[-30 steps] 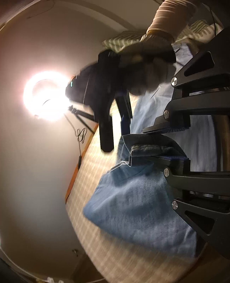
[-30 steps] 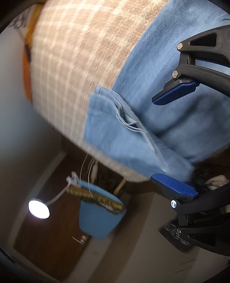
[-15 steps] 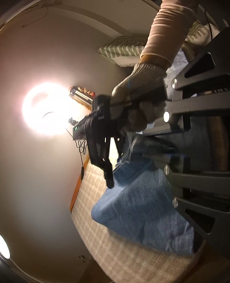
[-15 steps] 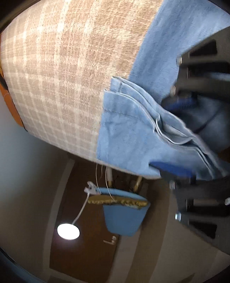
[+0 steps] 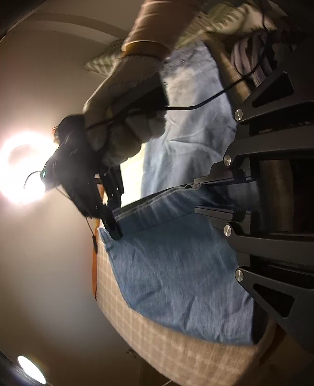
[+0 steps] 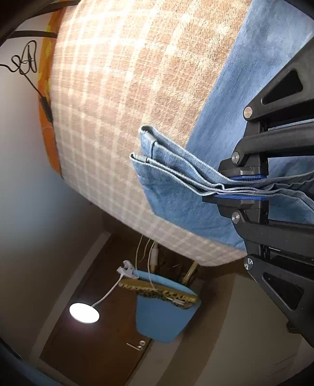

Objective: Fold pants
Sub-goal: 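Grasp the folded jeans edge with the right tool while the left tool holds the hem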

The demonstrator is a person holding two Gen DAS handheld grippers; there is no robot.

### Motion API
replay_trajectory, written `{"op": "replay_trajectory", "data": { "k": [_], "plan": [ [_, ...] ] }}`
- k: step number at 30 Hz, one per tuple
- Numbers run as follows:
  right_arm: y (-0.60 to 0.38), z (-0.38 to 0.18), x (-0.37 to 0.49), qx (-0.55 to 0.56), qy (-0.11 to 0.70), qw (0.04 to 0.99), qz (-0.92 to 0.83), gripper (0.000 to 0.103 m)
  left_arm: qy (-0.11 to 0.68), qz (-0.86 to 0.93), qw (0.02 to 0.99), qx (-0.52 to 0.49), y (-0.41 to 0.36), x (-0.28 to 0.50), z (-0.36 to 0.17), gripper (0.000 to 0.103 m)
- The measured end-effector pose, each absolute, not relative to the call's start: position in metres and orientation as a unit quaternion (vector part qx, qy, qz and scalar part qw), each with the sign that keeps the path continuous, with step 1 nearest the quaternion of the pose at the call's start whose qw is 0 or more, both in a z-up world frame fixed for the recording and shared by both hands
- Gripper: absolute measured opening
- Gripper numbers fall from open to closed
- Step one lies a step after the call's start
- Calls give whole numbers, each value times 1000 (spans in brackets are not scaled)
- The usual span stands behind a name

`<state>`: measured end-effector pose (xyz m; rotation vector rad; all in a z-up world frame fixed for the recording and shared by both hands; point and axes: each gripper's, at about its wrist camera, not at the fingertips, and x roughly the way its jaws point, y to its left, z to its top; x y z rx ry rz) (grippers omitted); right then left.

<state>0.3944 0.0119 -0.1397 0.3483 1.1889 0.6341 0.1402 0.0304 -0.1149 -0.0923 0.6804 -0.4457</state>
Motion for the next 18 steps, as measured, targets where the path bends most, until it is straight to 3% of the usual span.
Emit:
{"op": "replay_trajectory", "data": {
  "k": [3, 5, 13, 18],
  "plan": [
    [12, -149, 398, 163, 555, 762, 292, 7, 342, -217, 914, -7, 13, 146, -123, 28],
    [4, -153, 398, 168, 558, 756, 297, 10, 348, -216, 912, 9, 3, 151, -127, 48],
    [-7, -161, 406, 161, 567, 750, 300, 13, 362, -202, 905, 94, -34, 170, -142, 49],
    [-10, -171, 412, 173, 573, 743, 299, 24, 352, -212, 906, 103, -35, 174, -148, 49]
  ]
}}
